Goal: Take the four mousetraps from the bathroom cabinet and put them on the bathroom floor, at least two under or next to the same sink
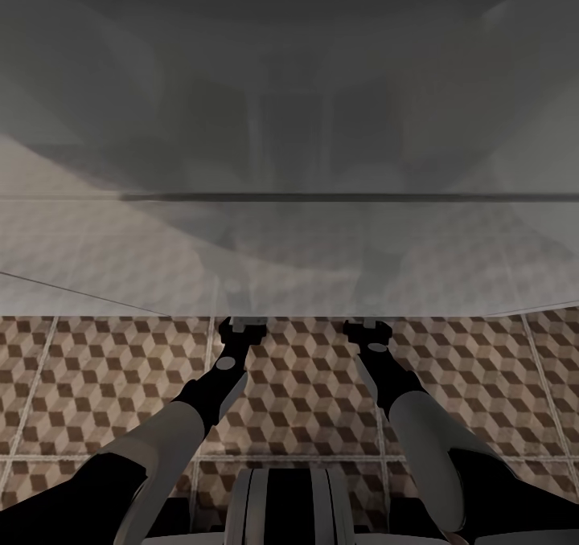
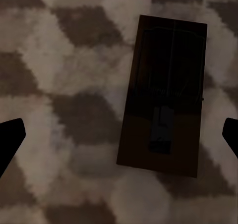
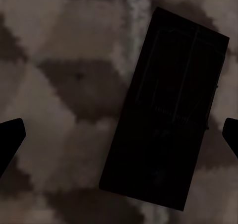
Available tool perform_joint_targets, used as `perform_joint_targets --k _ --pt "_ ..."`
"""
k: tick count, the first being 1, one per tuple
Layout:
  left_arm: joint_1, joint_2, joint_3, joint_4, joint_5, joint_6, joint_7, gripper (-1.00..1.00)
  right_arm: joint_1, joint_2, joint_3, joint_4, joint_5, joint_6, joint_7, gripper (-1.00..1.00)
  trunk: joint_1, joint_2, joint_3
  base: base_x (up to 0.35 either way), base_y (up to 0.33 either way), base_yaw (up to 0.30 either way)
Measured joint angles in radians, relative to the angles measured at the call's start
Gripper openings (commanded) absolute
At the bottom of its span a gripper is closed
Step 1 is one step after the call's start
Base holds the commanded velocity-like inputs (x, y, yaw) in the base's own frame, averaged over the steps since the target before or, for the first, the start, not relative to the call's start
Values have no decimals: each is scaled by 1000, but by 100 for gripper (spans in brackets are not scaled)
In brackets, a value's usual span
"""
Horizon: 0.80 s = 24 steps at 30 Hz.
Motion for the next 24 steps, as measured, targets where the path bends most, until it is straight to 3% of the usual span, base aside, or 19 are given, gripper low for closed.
perform_joint_targets --k 15,24 --pt "0 1 0 -13 -9 -1 2 100 0 0 0 0 0 0 0 100 0 0 0 -2 0 0" --pt "0 -1 3 -22 -8 24 18 100 0 0 1 0 0 0 0 100 5 0 0 -207 0 0"
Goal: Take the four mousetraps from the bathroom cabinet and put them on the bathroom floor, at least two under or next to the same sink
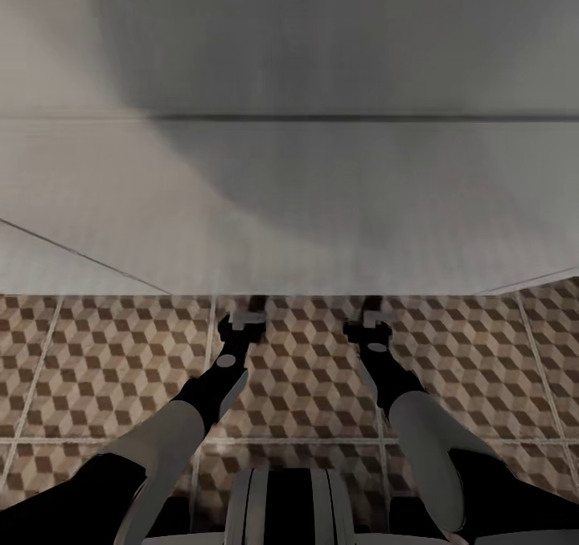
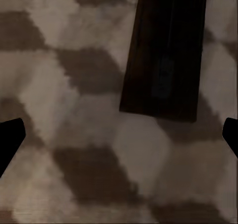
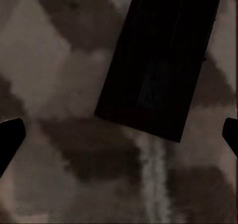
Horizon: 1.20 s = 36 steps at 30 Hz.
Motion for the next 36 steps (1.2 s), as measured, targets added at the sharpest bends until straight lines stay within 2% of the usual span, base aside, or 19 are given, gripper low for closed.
perform_joint_targets --k 36 --pt "0 0 3 -2 5 17 0 100 0 0 1 -3 2 -1 -1 100 0 0 0 -328 0 0"
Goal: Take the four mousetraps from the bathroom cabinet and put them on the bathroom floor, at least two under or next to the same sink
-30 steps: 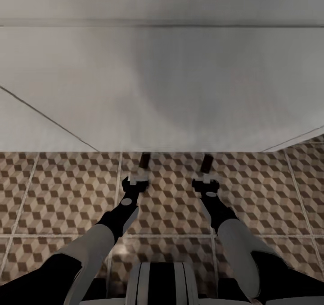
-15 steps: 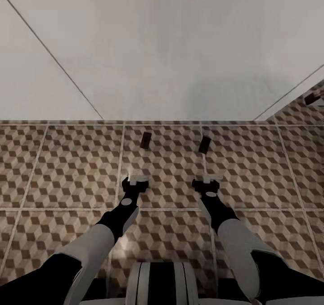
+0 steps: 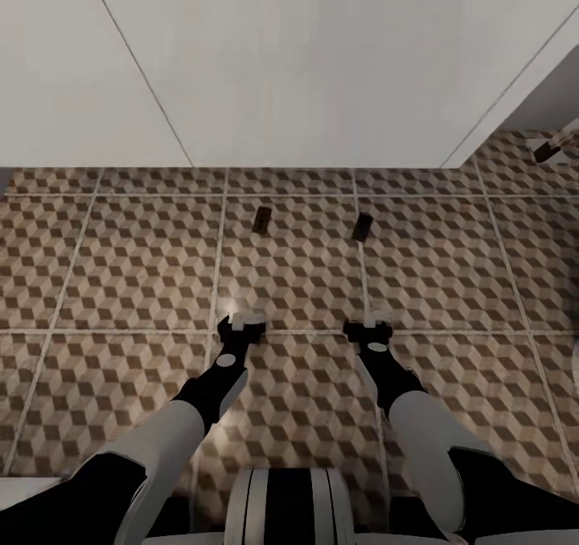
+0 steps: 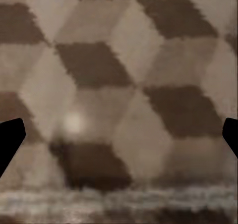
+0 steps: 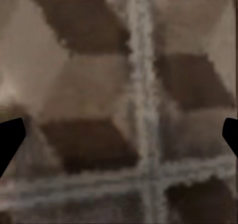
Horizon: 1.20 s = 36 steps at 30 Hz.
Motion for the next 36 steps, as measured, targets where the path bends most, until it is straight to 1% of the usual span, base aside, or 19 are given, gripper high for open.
perform_joint_targets --k 13,17,22,33,36 --pt "0 0 0 1 0 -3 -1 100 0 0 0 -7 0 0 0 100 0 0 0 -331 0 0" --pt "0 0 0 3 0 -3 -1 100 0 0 0 -8 0 0 -1 100 0 0 0 -242 0 0" --pt "0 0 0 6 0 -3 -1 100 0 0 -1 -8 0 0 -1 100 0 0 0 -90 0 0" --pt "0 0 0 16 3 -4 -1 100 0 0 0 -8 0 0 -1 100 -1 0 0 -15 0 0" --pt "0 0 0 17 4 -5 -1 100 0 0 -1 -8 0 0 -1 100 -2 1 12 -2 0 0"
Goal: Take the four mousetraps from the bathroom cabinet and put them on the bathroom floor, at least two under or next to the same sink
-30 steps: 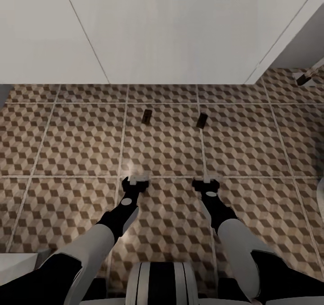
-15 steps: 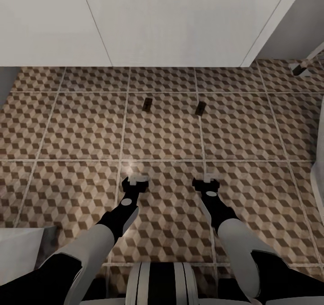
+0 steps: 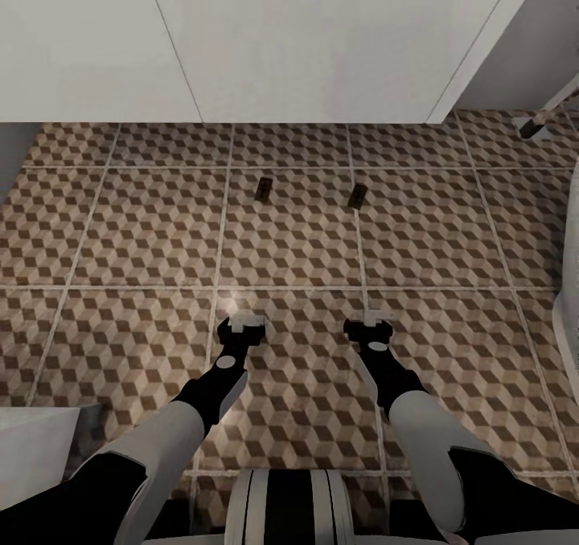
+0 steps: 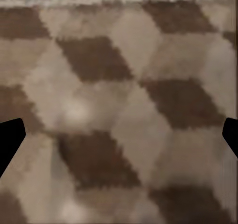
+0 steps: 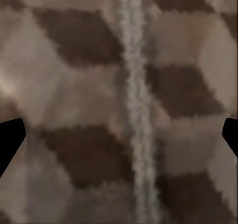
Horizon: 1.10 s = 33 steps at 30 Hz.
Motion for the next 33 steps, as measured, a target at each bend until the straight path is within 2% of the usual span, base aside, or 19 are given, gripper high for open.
perform_joint_targets --k 33 --pt "2 0 0 11 5 5 0 100 0 -8 -2 5 4 5 2 100 -15 8 128 0 0 0"
